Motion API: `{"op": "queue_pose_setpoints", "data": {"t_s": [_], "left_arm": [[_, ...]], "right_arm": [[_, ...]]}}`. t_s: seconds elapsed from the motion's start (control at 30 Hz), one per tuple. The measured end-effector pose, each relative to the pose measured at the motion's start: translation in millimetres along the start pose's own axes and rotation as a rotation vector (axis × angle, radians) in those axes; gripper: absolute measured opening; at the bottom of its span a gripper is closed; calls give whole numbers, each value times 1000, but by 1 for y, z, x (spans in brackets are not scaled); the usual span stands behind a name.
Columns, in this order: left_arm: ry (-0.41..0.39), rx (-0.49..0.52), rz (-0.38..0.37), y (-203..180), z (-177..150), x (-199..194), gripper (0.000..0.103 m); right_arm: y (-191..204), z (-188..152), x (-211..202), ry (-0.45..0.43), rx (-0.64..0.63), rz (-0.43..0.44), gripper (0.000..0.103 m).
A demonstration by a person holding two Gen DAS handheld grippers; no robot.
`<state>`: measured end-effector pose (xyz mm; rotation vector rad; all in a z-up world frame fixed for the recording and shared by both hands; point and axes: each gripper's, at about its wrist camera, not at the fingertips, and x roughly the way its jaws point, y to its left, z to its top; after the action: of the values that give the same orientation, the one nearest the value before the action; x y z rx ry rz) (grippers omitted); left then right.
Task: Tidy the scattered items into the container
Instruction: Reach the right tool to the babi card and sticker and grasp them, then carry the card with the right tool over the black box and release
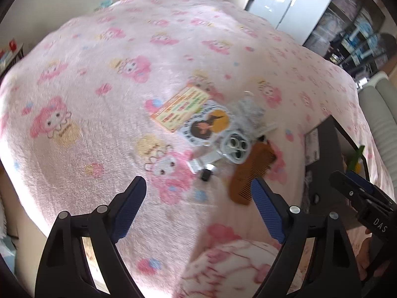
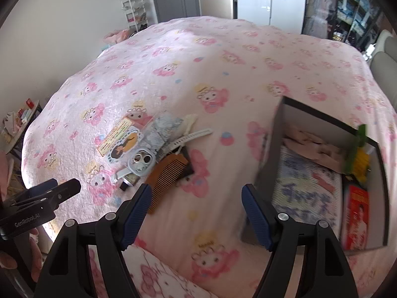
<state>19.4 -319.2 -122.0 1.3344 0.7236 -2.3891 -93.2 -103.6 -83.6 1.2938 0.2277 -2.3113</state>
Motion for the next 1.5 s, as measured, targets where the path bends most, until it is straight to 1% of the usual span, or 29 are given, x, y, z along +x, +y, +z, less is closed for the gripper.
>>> {"op": "queue_pose_setpoints", "data": {"t_s": [0.07,0.13,0.23,0.33,0.4,0.47,0.53,0.6,0.63,0.67,0.7,0.73,0.77,0.8,0.83,0.87,0.9,0.93,0.97,1.03,1.1,1.17,1.23,1.27,1.33,1.37,1.4,1.47,1.5], "left_arm": [[31,-43,-37,17,6,18,77],[62,-92,-83,31,12,36,74],[102,-170,-174,46,21,63,68],[116,-230,-236,55,28,82,65],[119,-260,-279,57,33,91,64],[124,-286,-298,56,38,99,63],[121,-293,-283,57,44,105,61],[115,-300,-263,57,47,108,54],[109,-301,-245,57,49,110,46],[103,-303,-230,58,50,111,36],[100,-306,-220,59,51,112,30],[102,-311,-224,61,51,114,19],[104,-315,-231,62,52,114,17],[102,-315,-234,62,52,113,17],[104,-308,-234,62,53,111,16],[107,-301,-232,61,52,109,16],[107,-296,-232,61,51,107,16],[108,-295,-223,62,50,105,16],[111,-294,-204,63,49,104,16],[111,-305,-188,72,42,100,16],[109,-345,-207,82,38,99,18],[96,-359,-193,87,39,101,25],[80,-363,-169,87,40,104,27],[80,-366,-175,89,39,106,31],[93,-369,-190,91,40,113,38],[100,-370,-185,87,43,120,38],[102,-366,-177,86,44,122,38],[110,-336,-176,79,45,122,36],[109,-319,-173,75,45,119,35]], "right_arm": [[8,8,19,25,-13,12,70],[15,18,38,55,-21,39,67],[31,30,64,75,-50,83,57],[45,41,86,85,-81,111,48],[52,48,100,87,-89,118,47],[57,55,109,67,-91,119,47],[61,64,116,42,-93,113,47],[67,77,124,15,-112,112,47],[71,82,129,11,-126,108,47],[75,87,138,15,-146,108,47],[79,91,146,34,-160,116,47],[81,92,155,61,-163,139,47],[82,91,168,115,-149,186,48],[81,89,175,154,-133,222,46],[81,86,176,163,-132,234,40],[83,80,172,156,-147,241,36],[84,76,169,160,-157,254,35],[86,69,165,193,-158,298,33],[86,64,162,217,-154,335,32],[90,53,150,243,-173,393,31],[92,48,137,241,-193,411,31],[91,53,129,215,-182,414,31],[93,61,127,159,-192,368,31],[96,63,131,154,-204,349,31],[102,64,147,200,-215,341,31],[105,63,158,239,-222,341,31],[106,62,165,246,-229,346,32],[110,57,163,260,-231,402,32],[112,55,161,285,-223,436,31]]}}
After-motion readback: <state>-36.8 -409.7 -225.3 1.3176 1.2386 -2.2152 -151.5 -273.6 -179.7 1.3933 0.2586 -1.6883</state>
